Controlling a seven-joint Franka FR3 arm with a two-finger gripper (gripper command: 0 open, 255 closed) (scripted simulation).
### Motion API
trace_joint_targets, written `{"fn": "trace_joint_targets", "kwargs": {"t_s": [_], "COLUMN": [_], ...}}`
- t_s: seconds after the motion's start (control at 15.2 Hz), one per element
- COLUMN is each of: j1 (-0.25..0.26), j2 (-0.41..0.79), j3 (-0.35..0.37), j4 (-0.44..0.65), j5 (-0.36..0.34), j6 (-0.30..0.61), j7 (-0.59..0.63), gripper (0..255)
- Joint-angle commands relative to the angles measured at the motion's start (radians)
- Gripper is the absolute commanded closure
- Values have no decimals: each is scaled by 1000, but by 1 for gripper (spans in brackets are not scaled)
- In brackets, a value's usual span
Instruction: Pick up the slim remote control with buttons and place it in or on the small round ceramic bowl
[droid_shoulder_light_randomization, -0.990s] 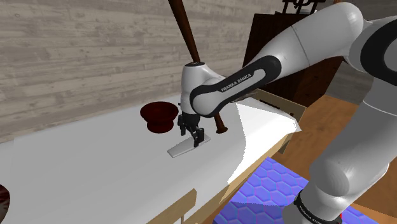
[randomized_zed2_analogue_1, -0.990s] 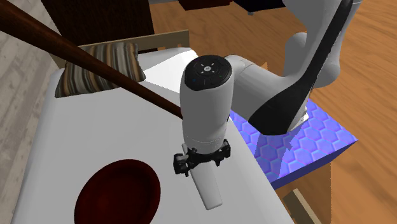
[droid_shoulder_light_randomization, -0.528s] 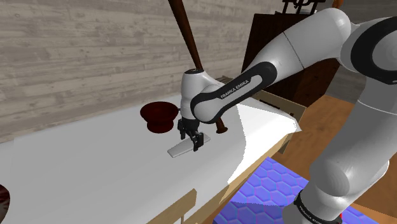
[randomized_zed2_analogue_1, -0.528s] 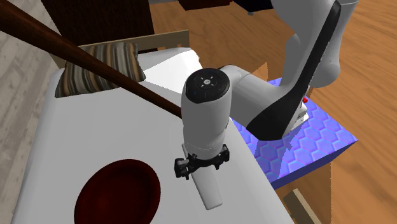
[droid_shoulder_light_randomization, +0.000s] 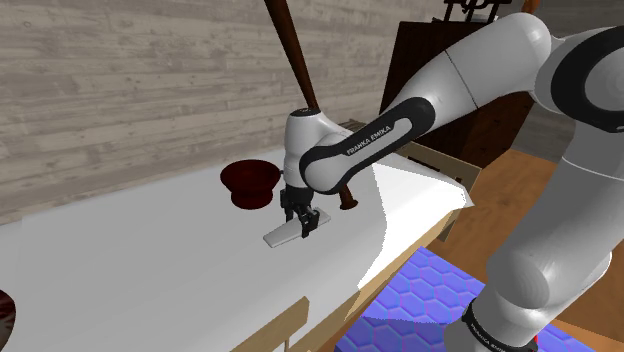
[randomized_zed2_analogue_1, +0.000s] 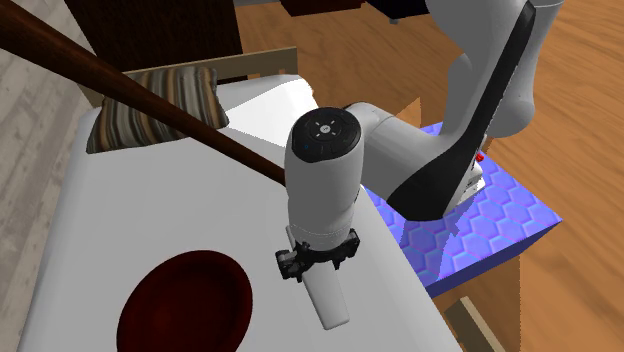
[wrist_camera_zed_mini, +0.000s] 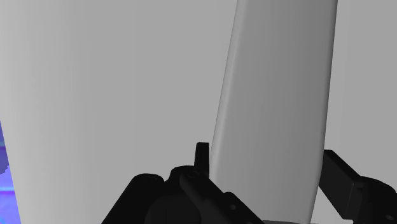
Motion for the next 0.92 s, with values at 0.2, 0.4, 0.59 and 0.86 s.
{"fn": "trace_joint_targets", "kwargs": {"t_s": [0.2, 0.4, 0.59, 0.86], "j1": [0, -2, -5, -8], "j2": [0, -11, -44, -85], "j3": [0, 2, 5, 5], "j4": [0, 4, 18, 41], "j5": [0, 11, 42, 78], "j6": [0, -12, -51, -103], "j7": [0, -8, -30, -57], "gripper": [255, 255, 255, 255]}}
